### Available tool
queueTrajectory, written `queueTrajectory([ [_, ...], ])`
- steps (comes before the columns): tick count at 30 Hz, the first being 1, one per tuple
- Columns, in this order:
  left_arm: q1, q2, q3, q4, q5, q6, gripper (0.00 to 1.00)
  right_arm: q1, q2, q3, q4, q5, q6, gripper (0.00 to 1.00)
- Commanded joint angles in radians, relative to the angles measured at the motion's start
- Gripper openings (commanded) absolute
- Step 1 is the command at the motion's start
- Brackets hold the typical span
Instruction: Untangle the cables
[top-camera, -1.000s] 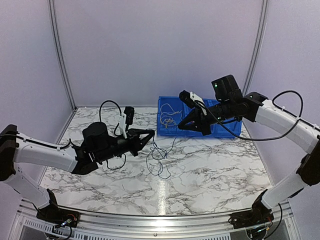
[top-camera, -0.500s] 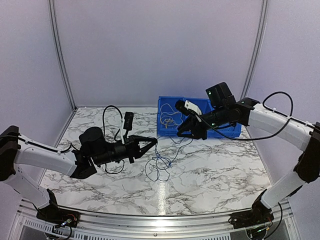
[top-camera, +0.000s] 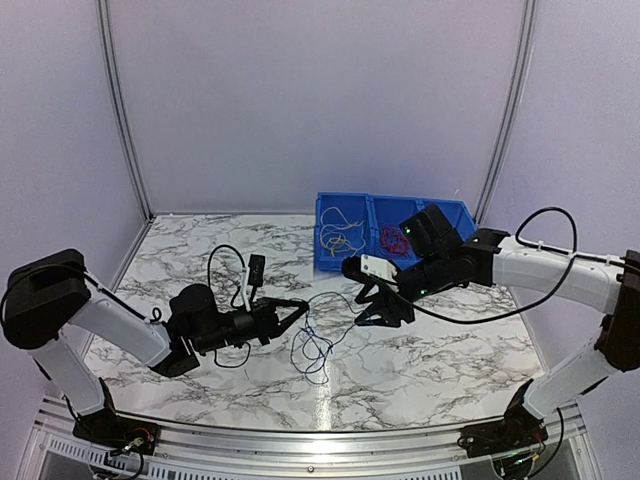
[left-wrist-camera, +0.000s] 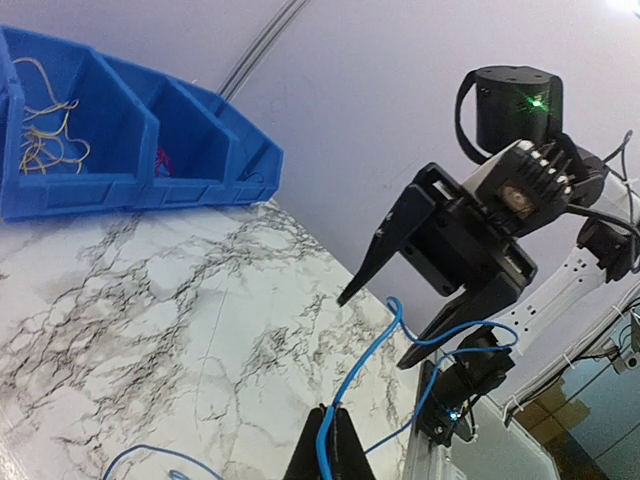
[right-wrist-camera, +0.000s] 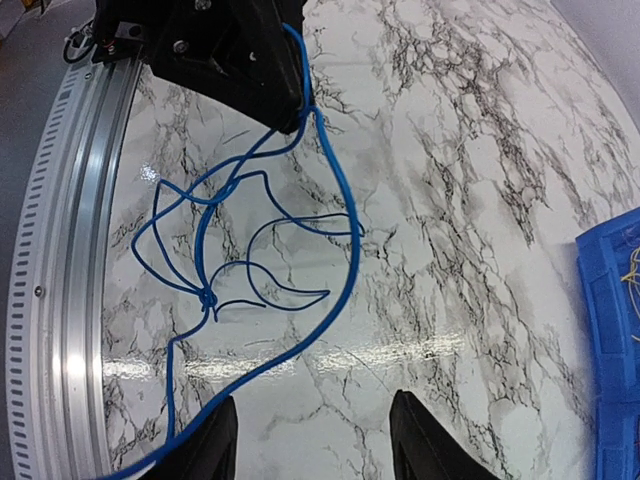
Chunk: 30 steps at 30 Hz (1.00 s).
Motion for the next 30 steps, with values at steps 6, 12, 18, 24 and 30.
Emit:
queueTrajectory([
  [6, 0.078, 0.220, -0.120, 0.196, -0.172, -0.168, 0.23, -0.006, 0.059, -0.065, 0.072, 0.040, -0.024, 0.54],
  [12, 0.069, -0.004, -0.222, -0.003, -0.209, -0.049, 0.35, -0.118, 0.103, -0.099, 0.141, -0.030, 0.025, 0.56],
  [18, -0.065, -0.193, -0.082, -0.545, -0.223, 0.184, 0.31, -0.140, 0.118, -0.145, 0.189, 0.021, -0.014, 0.57],
  [24, -0.095, -0.012, 0.069, -0.609, -0.069, 0.150, 0.28, -0.138, 0.127, -0.160, 0.134, -0.060, -0.080, 0.51],
  [30, -0.112, 0.161, 0.201, -0.610, 0.043, 0.132, 0.42, -0.139, 0.125, -0.167, 0.120, -0.082, -0.093, 0.50],
])
